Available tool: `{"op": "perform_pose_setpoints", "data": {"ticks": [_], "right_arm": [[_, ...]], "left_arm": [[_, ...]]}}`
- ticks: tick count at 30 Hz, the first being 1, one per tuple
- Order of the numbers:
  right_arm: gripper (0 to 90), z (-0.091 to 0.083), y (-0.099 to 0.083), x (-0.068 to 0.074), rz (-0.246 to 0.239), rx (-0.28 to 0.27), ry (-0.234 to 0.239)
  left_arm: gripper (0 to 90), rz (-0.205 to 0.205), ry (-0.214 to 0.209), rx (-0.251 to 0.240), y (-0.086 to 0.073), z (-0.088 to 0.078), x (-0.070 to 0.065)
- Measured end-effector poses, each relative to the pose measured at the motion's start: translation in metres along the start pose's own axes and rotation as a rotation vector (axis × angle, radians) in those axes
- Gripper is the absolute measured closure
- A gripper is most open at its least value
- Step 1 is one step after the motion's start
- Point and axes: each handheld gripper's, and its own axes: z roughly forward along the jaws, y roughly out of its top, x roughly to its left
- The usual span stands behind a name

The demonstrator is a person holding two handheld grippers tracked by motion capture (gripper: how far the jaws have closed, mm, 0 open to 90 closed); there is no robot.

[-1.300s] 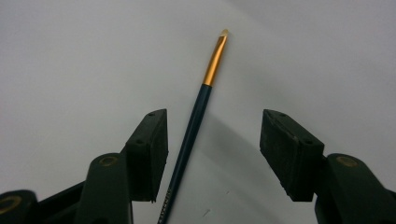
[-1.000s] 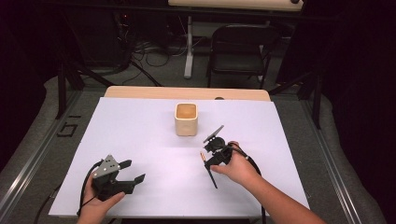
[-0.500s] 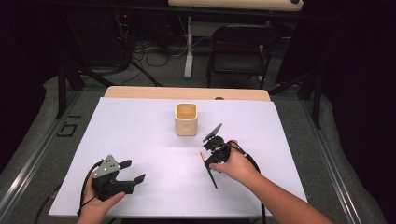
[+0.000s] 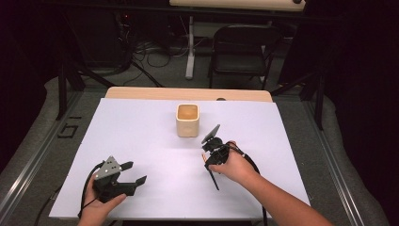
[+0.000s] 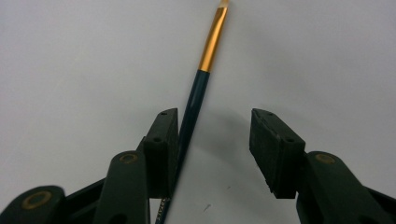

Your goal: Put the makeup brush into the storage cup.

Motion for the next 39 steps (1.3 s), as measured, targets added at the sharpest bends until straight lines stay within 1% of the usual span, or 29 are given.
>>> {"op": "perform_pose_setpoints", "data": {"ticks": [1, 2, 3, 4, 5, 6, 7, 9, 10, 11, 14, 15, 16, 17, 19, 20, 21, 22, 24, 27, 28, 29, 30, 32, 38, 39], "right_arm": [[53.3, 0.002, 0.000, 0.000, -0.002, -0.026, 0.003], [53.3, 0.001, 0.002, 0.000, -0.003, -0.011, 0.004], [53.3, 0.000, 0.003, 0.001, -0.006, 0.017, -0.002], [53.3, 0.000, 0.004, 0.002, 0.000, 0.021, -0.003], [53.8, 0.009, 0.003, 0.003, 0.006, -0.107, 0.018], [54.3, 0.004, 0.006, 0.004, -0.006, -0.027, 0.002], [54.3, 0.004, 0.006, 0.004, -0.006, -0.027, 0.002], [54.4, 0.002, 0.009, 0.005, -0.011, 0.014, -0.006], [54.7, 0.006, 0.009, 0.006, -0.002, -0.024, 0.001], [55.3, 0.006, 0.011, 0.007, -0.011, -0.025, -0.006], [56.1, 0.006, 0.014, 0.008, -0.004, -0.009, -0.006], [56.2, 0.008, 0.014, 0.008, -0.006, -0.032, -0.004], [56.4, 0.005, 0.017, 0.008, -0.005, 0.007, -0.010], [57.5, 0.005, 0.019, 0.008, -0.007, 0.013, -0.010], [58.0, 0.010, 0.019, 0.010, 0.016, -0.050, 0.004], [58.3, 0.010, 0.019, 0.011, 0.029, -0.052, 0.006], [58.3, 0.010, 0.019, 0.011, 0.029, -0.052, 0.006], [58.8, 0.010, 0.020, 0.009, 0.011, -0.043, 0.003], [60.0, 0.007, 0.023, 0.009, 0.008, 0.001, -0.010], [60.8, 0.007, 0.024, 0.009, 0.017, -0.008, -0.009], [61.2, 0.009, 0.023, 0.009, 0.028, -0.029, -0.004], [61.5, 0.009, 0.024, 0.009, 0.043, -0.024, -0.002], [61.6, 0.009, 0.025, 0.008, 0.022, -0.034, -0.004], [61.9, 0.008, 0.026, 0.008, 0.026, -0.019, -0.006], [62.8, 0.010, 0.028, 0.009, 0.030, -0.029, -0.003], [63.0, 0.010, 0.029, 0.009, 0.030, -0.018, -0.006]], "left_arm": [[24.5, 0.000, 0.000, 0.000, 0.000, 0.000, 0.000], [24.5, 0.001, 0.000, 0.001, 0.000, 0.000, 0.000], [24.5, 0.000, 0.000, 0.001, 0.000, 0.000, 0.000], [24.5, 0.000, 0.000, 0.001, 0.000, 0.000, 0.000], [24.5, 0.000, 0.000, 0.001, 0.000, 0.000, 0.000], [24.5, 0.000, -0.001, 0.000, 0.000, 0.000, 0.000], [24.5, 0.000, -0.001, 0.000, 0.000, 0.000, 0.000], [24.6, 0.000, 0.000, 0.000, 0.000, 0.000, 0.000], [24.6, 0.000, -0.001, 0.000, 0.000, 0.000, 0.000], [24.6, 0.000, -0.001, 0.000, 0.000, 0.000, 0.000], [24.6, 0.001, -0.001, 0.000, 0.000, 0.000, 0.000], [24.6, 0.000, -0.001, 0.000, 0.000, 0.000, 0.000], [24.6, 0.000, -0.001, 0.000, 0.000, 0.000, 0.000], [24.6, 0.001, 0.000, 0.001, 0.000, 0.000, 0.000], [24.6, 0.001, 0.001, 0.001, 0.000, 0.000, 0.000], [24.6, 0.000, 0.000, 0.003, 0.000, 0.000, 0.001], [24.6, 0.000, 0.000, 0.003, 0.000, 0.000, 0.001], [24.6, 0.000, -0.001, 0.003, 0.000, 0.000, 0.001], [24.6, 0.000, -0.001, 0.003, 0.000, 0.000, 0.001], [24.7, 0.001, 0.001, 0.002, 0.000, 0.000, 0.001], [24.8, 0.001, 0.002, 0.002, 0.000, 0.000, 0.001], [24.7, 0.001, 0.001, 0.002, 0.000, 0.000, 0.001], [24.8, 0.000, 0.000, 0.000, 0.000, 0.000, 0.001], [24.8, -0.002, -0.002, 0.000, 0.000, 0.000, 0.001], [24.8, 0.000, -0.003, 0.002, 0.000, 0.000, 0.001], [24.8, -0.001, -0.003, 0.002, 0.000, 0.000, 0.001]]}}
